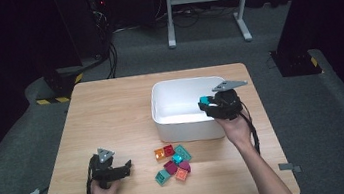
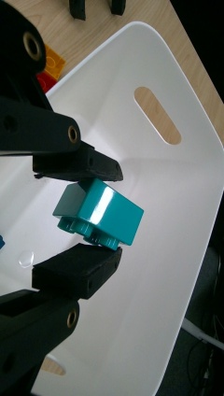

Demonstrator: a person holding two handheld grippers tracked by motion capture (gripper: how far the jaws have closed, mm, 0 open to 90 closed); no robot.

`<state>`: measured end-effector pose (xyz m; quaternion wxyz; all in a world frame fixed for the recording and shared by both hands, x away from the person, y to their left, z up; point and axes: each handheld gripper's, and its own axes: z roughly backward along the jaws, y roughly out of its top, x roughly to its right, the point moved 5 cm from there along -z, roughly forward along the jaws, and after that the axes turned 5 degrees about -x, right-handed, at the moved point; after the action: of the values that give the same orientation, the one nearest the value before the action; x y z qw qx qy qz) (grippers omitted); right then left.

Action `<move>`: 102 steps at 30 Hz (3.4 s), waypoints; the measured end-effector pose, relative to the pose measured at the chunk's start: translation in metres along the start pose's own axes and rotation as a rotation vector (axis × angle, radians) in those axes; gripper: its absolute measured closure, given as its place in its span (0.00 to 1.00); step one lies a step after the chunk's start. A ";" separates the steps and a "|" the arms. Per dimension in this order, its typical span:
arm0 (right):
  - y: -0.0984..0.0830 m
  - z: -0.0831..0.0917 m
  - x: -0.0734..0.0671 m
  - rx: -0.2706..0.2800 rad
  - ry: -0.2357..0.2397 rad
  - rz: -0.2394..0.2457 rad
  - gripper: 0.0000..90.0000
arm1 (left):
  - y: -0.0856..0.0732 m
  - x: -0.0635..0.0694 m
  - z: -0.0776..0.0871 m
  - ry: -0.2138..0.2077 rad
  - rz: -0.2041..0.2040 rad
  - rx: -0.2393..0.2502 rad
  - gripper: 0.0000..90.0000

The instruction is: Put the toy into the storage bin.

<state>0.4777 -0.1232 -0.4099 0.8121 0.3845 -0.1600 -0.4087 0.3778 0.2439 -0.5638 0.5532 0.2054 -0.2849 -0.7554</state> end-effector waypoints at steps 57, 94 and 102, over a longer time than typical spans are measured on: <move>-0.033 0.043 -0.031 0.105 0.018 0.071 0.56 | 0.000 0.001 0.001 -0.003 -0.005 0.005 0.11; -0.111 -0.003 -0.071 0.050 0.134 0.061 0.54 | 0.000 0.001 0.001 -0.001 -0.005 0.005 0.11; -0.127 -0.016 -0.082 0.022 0.179 0.063 0.54 | 0.000 0.001 0.001 -0.001 -0.004 0.005 0.11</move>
<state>0.3675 -0.0976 -0.5117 0.8313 0.4232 -0.1033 -0.3452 0.3768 0.2433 -0.5635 0.5509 0.2070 -0.2868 -0.7559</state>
